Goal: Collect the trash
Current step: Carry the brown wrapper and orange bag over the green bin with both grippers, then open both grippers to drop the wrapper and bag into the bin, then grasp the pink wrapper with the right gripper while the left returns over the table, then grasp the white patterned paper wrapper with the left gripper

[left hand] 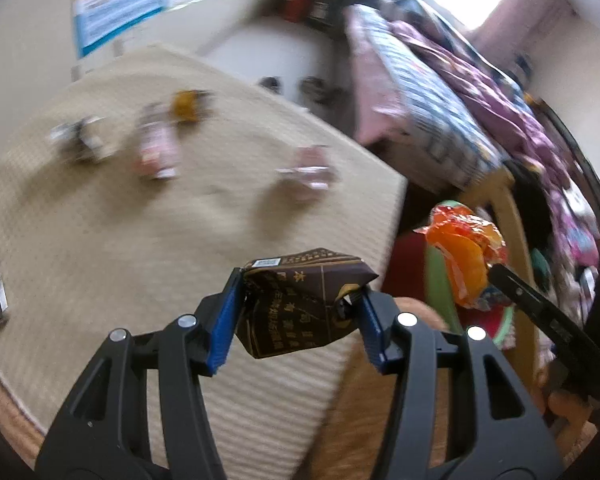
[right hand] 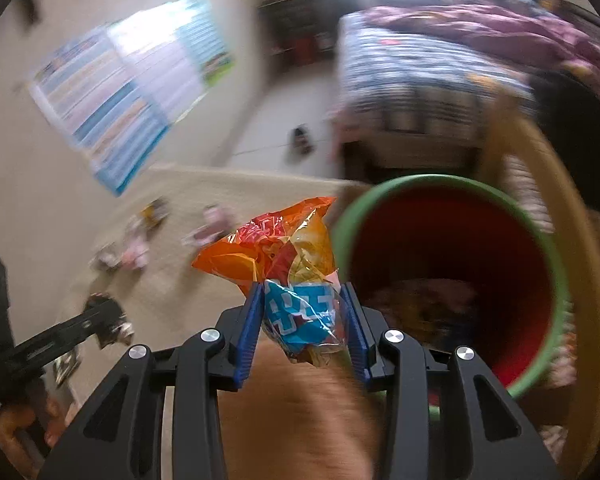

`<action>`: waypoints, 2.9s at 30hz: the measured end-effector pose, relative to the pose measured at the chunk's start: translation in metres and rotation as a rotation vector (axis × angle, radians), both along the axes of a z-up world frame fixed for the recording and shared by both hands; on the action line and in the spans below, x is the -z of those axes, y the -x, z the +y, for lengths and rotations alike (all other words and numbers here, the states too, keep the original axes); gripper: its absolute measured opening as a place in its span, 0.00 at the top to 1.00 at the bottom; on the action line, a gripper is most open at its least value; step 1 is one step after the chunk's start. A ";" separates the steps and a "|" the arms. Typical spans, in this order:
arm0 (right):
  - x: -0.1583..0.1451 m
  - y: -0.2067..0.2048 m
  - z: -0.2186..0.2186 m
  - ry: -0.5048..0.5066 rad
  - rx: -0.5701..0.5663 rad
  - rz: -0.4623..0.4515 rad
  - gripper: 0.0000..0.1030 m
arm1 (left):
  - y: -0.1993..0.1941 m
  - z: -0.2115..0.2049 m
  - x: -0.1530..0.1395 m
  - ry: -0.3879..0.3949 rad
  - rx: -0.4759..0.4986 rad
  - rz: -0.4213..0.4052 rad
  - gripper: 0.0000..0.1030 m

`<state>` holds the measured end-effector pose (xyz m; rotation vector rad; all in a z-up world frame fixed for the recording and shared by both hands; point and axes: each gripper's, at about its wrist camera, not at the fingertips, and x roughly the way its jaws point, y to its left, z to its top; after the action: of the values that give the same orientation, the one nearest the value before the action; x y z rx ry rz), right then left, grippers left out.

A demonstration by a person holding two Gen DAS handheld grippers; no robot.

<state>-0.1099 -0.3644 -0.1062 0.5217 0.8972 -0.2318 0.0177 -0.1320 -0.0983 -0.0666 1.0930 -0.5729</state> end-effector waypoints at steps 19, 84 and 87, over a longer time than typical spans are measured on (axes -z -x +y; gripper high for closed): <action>0.013 0.076 -0.099 -0.013 0.313 0.036 0.55 | 0.058 -0.186 -0.017 0.089 0.403 0.001 0.26; 0.081 -0.090 0.130 -0.089 -0.325 0.080 0.64 | -0.197 0.153 0.068 -0.128 -0.435 0.036 0.09; 0.082 -0.090 0.129 -0.091 -0.325 0.089 0.64 | -0.207 0.152 0.077 -0.141 -0.437 0.064 0.11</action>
<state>-0.0201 -0.2350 -0.1882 0.4446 1.0685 0.0826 0.2247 0.0198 -0.1753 -0.1962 1.1350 -0.1019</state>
